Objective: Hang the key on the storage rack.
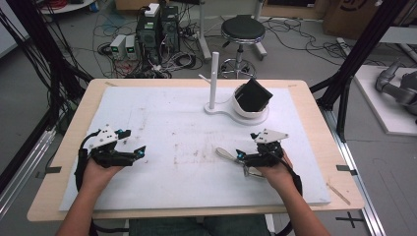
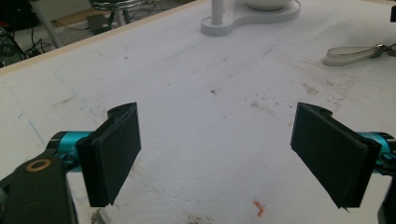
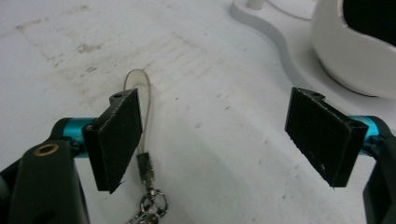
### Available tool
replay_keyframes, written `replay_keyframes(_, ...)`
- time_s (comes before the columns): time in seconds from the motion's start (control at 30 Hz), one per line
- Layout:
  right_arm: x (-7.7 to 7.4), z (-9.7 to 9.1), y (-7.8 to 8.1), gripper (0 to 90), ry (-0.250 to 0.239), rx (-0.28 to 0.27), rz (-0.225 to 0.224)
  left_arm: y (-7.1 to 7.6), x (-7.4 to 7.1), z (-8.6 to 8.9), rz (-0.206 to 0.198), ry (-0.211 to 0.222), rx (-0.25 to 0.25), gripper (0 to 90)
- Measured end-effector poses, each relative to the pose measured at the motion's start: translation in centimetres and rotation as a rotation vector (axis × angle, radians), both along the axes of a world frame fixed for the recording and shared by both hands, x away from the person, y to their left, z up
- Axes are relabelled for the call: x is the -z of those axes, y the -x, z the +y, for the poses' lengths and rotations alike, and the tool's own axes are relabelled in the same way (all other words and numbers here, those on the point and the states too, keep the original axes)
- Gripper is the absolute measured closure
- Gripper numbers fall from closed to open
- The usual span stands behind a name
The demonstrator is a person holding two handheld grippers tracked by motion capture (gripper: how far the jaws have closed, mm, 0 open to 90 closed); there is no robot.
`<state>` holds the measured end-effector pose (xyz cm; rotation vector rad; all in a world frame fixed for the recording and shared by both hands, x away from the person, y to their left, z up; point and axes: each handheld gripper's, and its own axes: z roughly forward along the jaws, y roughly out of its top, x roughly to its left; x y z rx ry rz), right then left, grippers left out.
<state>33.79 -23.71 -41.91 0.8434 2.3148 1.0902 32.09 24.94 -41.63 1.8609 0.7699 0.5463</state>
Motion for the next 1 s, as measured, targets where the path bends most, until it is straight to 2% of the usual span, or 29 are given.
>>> replay_keyframes(0.1,0.5,0.5,0.0,19.2,0.034,-0.027,0.043,0.0,0.1,0.0,0.003,0.002,0.003,16.0)
replay_keyframes(0.13,0.9,0.8,-0.2,19.2,0.056,-0.048,0.087,0.0,0.1,0.0,0.005,0.004,0.002,16.0)
replay_keyframes(0.17,0.9,0.8,-0.2,19.2,0.056,-0.048,0.087,0.0,0.1,0.0,0.006,0.003,0.002,16.0)
replay_keyframes(0.33,1.9,1.5,-0.4,21.2,0.121,-0.097,0.178,0.0,0.1,0.1,0.006,0.005,-0.002,16.0)
replay_keyframes(0.43,2.2,1.7,-0.4,34.6,0.149,-0.142,0.211,0.0,0.1,0.2,0.006,0.002,-0.004,16.0)
replay_keyframes(0.5,2.1,1.6,-0.3,44.5,0.135,-0.155,0.232,0.0,0.1,0.1,0.004,0.001,-0.006,16.0)
replay_keyframes(0.6,2.0,1.6,-0.1,55.8,0.131,-0.186,0.237,0.0,0.1,0.0,0.003,-0.003,-0.004,16.0)
replay_keyframes(0.63,1.9,1.7,0.0,65.0,0.132,-0.196,0.242,0.0,0.1,0.0,0.005,-0.002,-0.003,16.0)
replay_keyframes(0.67,1.9,1.7,0.0,65.0,0.132,-0.196,0.242,0.0,0.1,0.0,0.005,-0.001,-0.002,16.0)
replay_keyframes(0.77,1.9,1.7,0.2,82.0,0.134,-0.210,0.245,0.0,0.1,-0.1,0.004,-0.006,-0.002,16.0)
replay_keyframes(0.93,1.8,1.7,0.2,82.6,0.148,-0.213,0.235,0.0,0.1,-0.1,0.003,-0.006,-0.003,16.0)
replay_keyframes(1.0,1.6,1.7,0.3,82.8,0.146,-0.203,0.211,0.0,0.0,0.0,0.003,-0.006,-0.003,16.0)
